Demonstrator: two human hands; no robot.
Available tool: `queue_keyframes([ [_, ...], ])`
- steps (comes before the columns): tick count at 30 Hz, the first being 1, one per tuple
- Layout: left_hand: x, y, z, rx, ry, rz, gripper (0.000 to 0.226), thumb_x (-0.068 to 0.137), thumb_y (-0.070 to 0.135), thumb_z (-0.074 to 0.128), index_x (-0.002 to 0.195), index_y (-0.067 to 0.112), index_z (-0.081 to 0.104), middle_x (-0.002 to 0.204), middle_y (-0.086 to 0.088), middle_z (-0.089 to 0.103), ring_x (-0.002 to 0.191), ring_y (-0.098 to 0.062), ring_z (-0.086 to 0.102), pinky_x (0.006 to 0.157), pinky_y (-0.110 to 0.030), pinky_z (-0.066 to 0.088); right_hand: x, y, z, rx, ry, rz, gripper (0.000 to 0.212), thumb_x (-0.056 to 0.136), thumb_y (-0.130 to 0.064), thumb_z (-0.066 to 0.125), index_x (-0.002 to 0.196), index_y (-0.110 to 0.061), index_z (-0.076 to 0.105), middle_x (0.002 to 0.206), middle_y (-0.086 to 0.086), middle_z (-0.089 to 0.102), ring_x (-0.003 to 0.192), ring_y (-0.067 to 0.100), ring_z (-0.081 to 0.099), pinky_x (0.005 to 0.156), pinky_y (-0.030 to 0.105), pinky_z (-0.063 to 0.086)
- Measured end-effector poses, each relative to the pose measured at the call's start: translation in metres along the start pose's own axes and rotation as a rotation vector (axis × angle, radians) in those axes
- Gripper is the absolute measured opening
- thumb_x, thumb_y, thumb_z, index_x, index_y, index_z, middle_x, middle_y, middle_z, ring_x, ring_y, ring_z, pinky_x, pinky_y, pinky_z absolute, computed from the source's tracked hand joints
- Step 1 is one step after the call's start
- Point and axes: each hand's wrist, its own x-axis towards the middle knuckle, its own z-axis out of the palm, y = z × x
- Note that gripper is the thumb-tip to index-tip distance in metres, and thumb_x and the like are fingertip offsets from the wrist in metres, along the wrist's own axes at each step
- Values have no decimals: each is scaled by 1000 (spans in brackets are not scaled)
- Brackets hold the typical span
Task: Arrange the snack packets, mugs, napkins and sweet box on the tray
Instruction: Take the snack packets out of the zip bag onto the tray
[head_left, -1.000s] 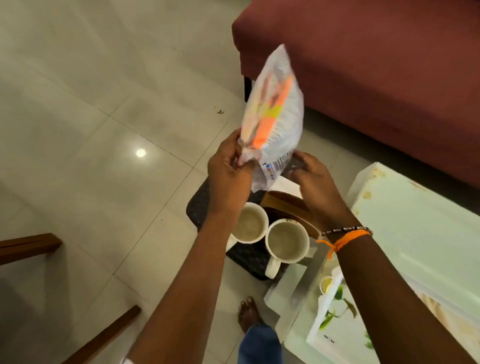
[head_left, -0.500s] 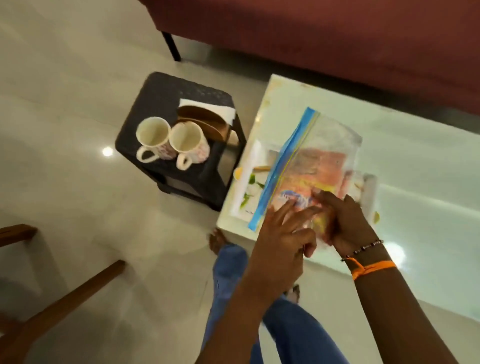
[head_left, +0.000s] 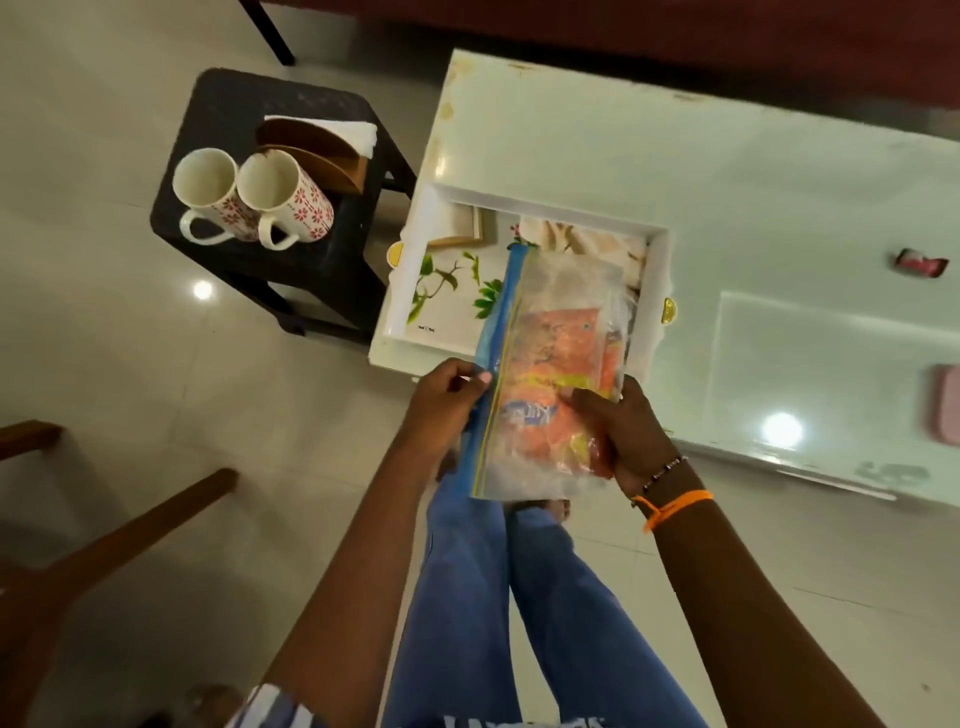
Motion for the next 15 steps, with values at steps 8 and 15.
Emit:
queue_keyframes([
  [8,-22,33,-13,-205,-45,247,22,88,10,57,67,17,55,49,16,58,49,6,52,51,-8,41,-3,-18,43,-221,-264,-99,12,93,-22,49,89,-22,60,86,-4,63,74,5,62,60,12,51],
  [15,-29,27,-13,-14,15,352,28,80,3,66,61,18,52,63,-1,54,57,-7,52,56,-15,44,-2,-28,79,-337,-184,-284,16,90,-29,54,74,-25,57,91,1,60,93,16,57,87,41,50],
])
